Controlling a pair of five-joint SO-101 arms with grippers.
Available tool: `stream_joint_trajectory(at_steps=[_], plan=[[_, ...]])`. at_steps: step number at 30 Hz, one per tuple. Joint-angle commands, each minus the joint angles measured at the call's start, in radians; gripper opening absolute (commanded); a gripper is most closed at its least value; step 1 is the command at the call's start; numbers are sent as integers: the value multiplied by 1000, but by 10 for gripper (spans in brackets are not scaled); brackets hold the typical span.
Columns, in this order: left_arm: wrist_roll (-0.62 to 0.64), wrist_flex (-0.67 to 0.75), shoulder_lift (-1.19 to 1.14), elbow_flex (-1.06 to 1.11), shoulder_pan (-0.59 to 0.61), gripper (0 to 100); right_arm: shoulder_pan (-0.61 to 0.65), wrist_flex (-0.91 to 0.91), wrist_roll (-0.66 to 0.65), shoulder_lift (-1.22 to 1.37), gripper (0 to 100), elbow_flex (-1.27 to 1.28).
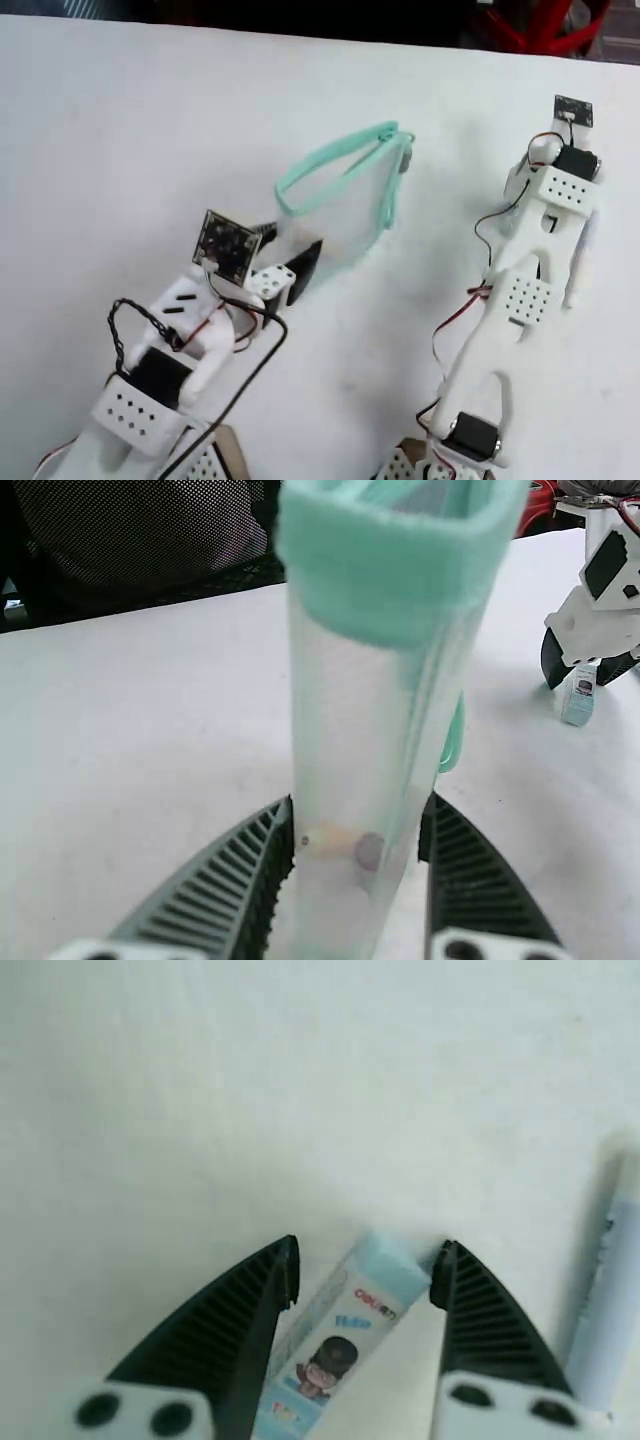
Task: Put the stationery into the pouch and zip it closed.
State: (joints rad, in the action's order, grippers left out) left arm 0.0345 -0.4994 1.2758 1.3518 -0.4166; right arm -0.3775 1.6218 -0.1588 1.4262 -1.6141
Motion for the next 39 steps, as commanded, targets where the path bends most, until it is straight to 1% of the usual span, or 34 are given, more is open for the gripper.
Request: stream_joint_trajectory(at_steps=[1, 4, 9, 10, 15, 18, 19, 27, 31, 34, 39], plan=[[-8, 3, 5, -31, -13, 207, 27, 13, -11, 4, 211, -8], [-8, 3, 5, -31, -13, 207, 31, 27, -11, 2, 204, -14], [-8, 5, 5, -31, -13, 207, 41, 94, -11, -22, 62, -51], [-8, 5, 5, -31, -13, 207, 41, 94, -11, -33, 49, -46], [-8, 5, 5, -31, -13, 207, 25, 96, -11, -50, 70, -48], [-8, 3, 5, -31, -13, 207, 22, 96, -11, -53, 10, -49], [-8, 3, 5, -31, -13, 207, 22, 96, -11, -56, 22, -49], [-8, 3, 5, -31, -12, 207, -12, 105, -12, -208, 18, -26], [-8, 3, 5, -31, -12, 208, -38, 105, -12, -367, 18, 97], [-8, -2, 5, -31, -15, 211, -33, 105, -20, -516, 18, 285], [-8, -3, 5, -31, -13, 211, 19, 102, -89, -839, 19, 634]])
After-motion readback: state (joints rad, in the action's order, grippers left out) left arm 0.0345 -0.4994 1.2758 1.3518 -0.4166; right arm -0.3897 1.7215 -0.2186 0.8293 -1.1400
